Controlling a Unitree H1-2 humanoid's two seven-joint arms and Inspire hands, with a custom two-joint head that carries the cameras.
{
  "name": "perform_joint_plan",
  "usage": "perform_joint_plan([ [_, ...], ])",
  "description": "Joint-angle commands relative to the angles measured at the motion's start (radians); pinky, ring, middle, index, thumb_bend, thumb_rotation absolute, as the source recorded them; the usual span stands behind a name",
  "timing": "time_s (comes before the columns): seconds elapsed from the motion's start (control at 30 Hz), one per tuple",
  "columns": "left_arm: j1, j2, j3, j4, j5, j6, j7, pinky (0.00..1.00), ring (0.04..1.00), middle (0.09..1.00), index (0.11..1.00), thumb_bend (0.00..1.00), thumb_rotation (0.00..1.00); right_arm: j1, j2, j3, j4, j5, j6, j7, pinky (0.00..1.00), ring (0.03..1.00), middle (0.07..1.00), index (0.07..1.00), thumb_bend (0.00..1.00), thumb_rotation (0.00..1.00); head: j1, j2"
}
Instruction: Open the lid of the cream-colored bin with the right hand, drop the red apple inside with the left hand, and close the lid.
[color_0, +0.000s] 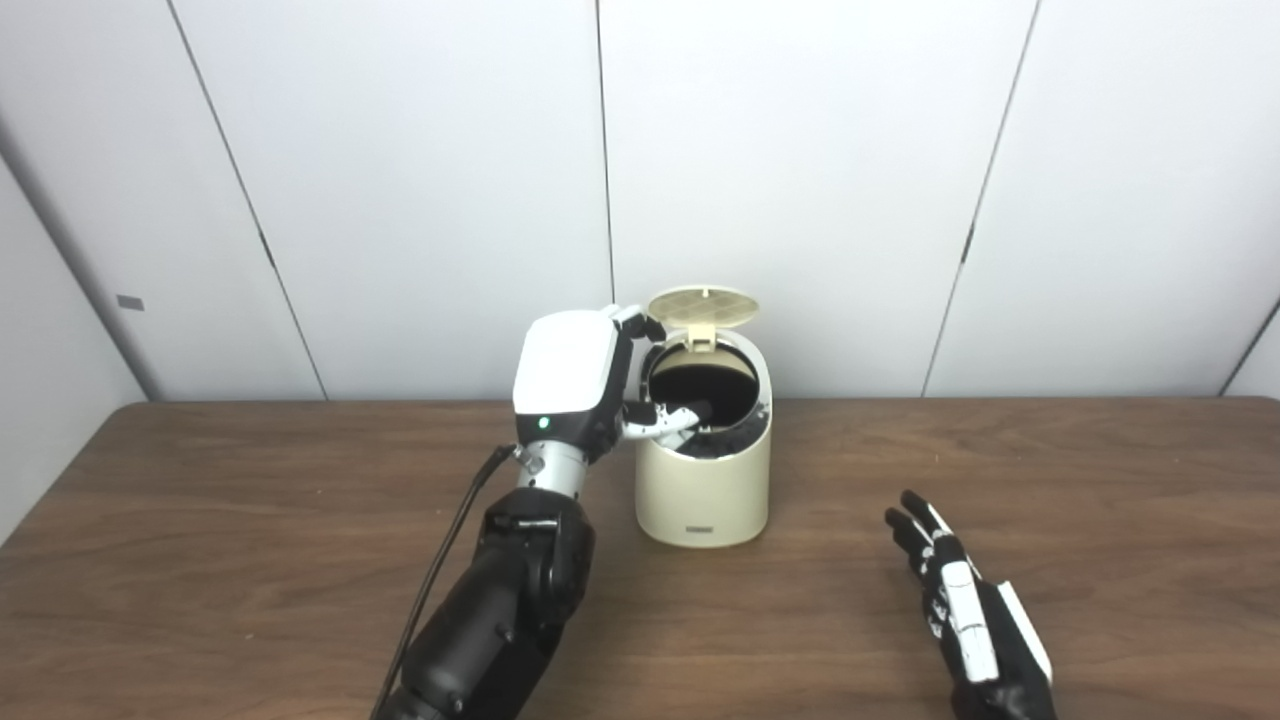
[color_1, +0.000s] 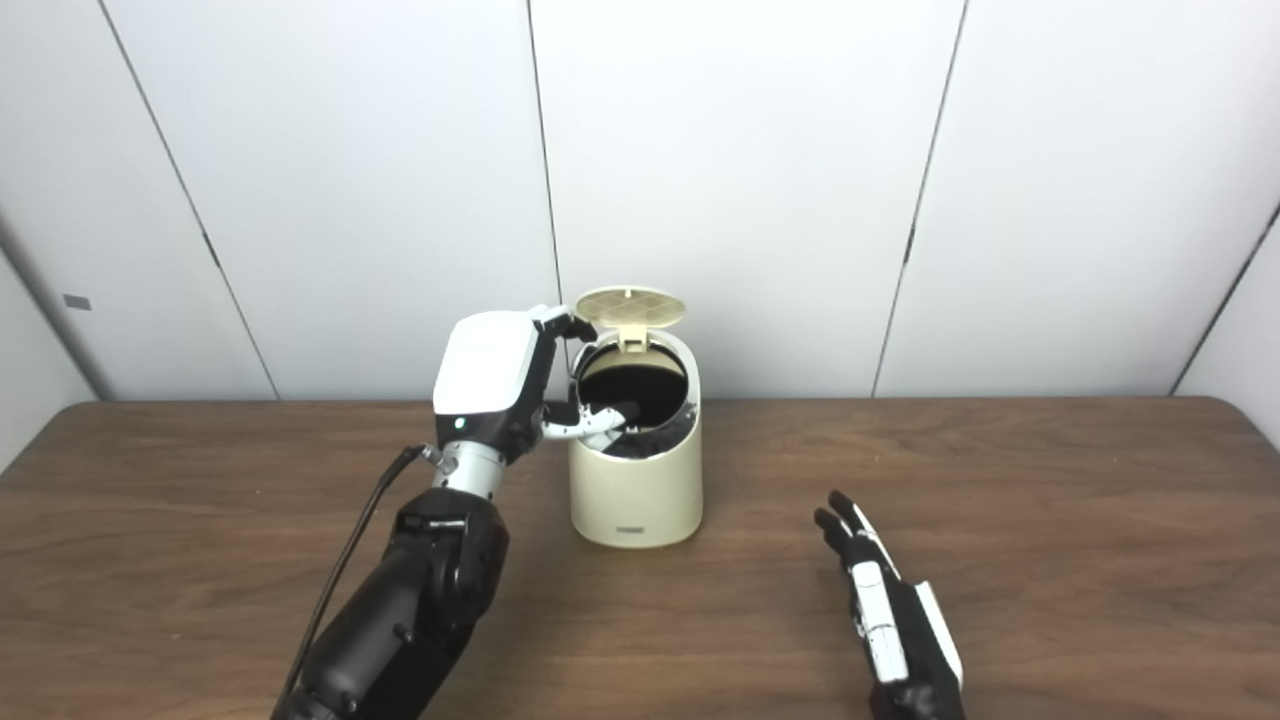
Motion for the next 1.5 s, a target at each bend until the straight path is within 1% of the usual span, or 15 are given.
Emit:
perform_joint_plan([
  [0.0,-0.04,0.014,-0.004,0.0,0.019,0.007,-0.008,0.53,0.625,0.671,0.648,0.84,0.15,-0.017,0.011,0.016,-0.005,0.002,-0.003,0.025,0.99,0.95,0.907,0.919,0.55,1.0,0.0,0.0],
  [0.1,-0.038,0.01,-0.002,0.003,0.015,0.002,0.004,0.52,0.611,0.656,0.633,0.84,0.12,-0.018,0.011,0.015,-0.004,-0.001,-0.006,0.023,0.99,0.954,0.909,0.922,0.55,1.0,-0.001,-0.001],
  [0.2,-0.032,0.0,0.015,0.002,-0.023,-0.022,0.023,0.5,0.567,0.597,0.586,0.81,0.02,-0.018,0.01,0.014,-0.003,-0.004,-0.006,0.022,0.99,0.951,0.908,0.924,0.54,1.0,0.0,0.0],
  [0.23,-0.031,-0.002,0.02,0.001,-0.034,-0.031,0.03,0.48,0.547,0.569,0.534,0.67,0.01,-0.018,0.009,0.013,-0.004,-0.003,-0.003,0.022,0.99,0.953,0.909,0.926,0.55,1.0,0.0,0.0],
  [0.27,-0.029,-0.004,0.024,-0.001,-0.043,-0.038,0.035,0.47,0.534,0.551,0.502,0.58,0.0,-0.017,0.009,0.012,-0.003,-0.002,-0.004,0.023,1.0,0.955,0.909,0.928,0.55,1.0,0.0,0.001],
  [0.33,-0.021,-0.013,0.042,-0.011,-0.073,-0.059,0.049,0.38,0.446,0.512,0.501,0.51,0.0,-0.016,0.006,0.01,-0.002,-0.003,-0.005,0.022,1.0,0.956,0.909,0.931,0.55,1.0,0.005,0.001],
  [0.4,-0.014,-0.019,0.054,-0.021,-0.091,-0.065,0.05,0.33,0.413,0.509,0.509,0.48,0.0,-0.016,0.004,0.007,0.001,-0.002,-0.007,0.021,1.0,0.956,0.909,0.933,0.56,1.0,0.009,0.001],
  [0.8,0.031,-0.029,0.09,-0.09,-0.136,-0.093,0.08,0.35,0.39,0.469,0.512,0.47,0.0,-0.008,-0.014,-0.021,0.016,0.017,-0.022,0.032,1.0,0.97,0.914,0.936,0.55,1.0,0.011,0.002],
  [0.93,0.065,-0.03,0.117,-0.139,-0.166,-0.111,0.079,0.4,0.443,0.506,0.473,0.48,0.0,-0.005,-0.019,-0.022,0.013,0.014,-0.015,0.039,1.0,0.963,0.91,0.934,0.54,1.0,0.01,0.0],
  [1.03,0.107,-0.054,0.167,-0.223,-0.254,-0.092,0.036,0.32,0.433,0.534,0.499,0.47,0.0,-0.004,-0.022,-0.021,0.015,0.01,-0.016,0.043,0.99,0.955,0.909,0.934,0.53,1.0,0.013,-0.001],
  [1.17,0.181,-0.108,0.256,-0.333,-0.422,-0.1,0.002,0.37,0.42,0.536,0.513,0.5,0.0,-0.002,-0.021,-0.025,0.019,0.021,-0.01,0.045,0.99,0.949,0.909,0.927,0.55,1.0,0.016,0.003],
  [1.3,0.26,-0.141,0.311,-0.406,-0.526,-0.11,-0.015,0.41,0.535,0.506,0.493,0.51,0.0,-0.001,-0.024,-0.026,0.018,0.021,-0.009,0.049,0.99,0.956,0.91,0.927,0.55,1.0,0.013,0.004],
  [1.4,0.319,-0.139,0.337,-0.451,-0.587,-0.114,-0.04,0.47,0.589,0.645,0.498,0.5,0.08,-0.002,-0.027,-0.026,0.014,0.021,-0.008,0.053,0.99,0.964,0.914,0.93,0.54,1.0,0.014,0.006],
  [1.43,0.338,-0.142,0.347,-0.462,-0.618,-0.121,-0.047,0.5,0.612,0.671,0.604,0.53,0.23,-0.003,-0.027,-0.028,0.012,0.024,-0.006,0.054,0.99,0.964,0.914,0.93,0.54,1.0,0.015,0.009],
  [1.47,0.354,-0.143,0.356,-0.472,-0.651,-0.128,-0.055,0.53,0.632,0.691,0.668,0.54,0.31,-0.003,-0.027,-0.03,0.011,0.027,-0.005,0.055,0.99,0.963,0.913,0.928,0.54,1.0,0.016,0.01],
])
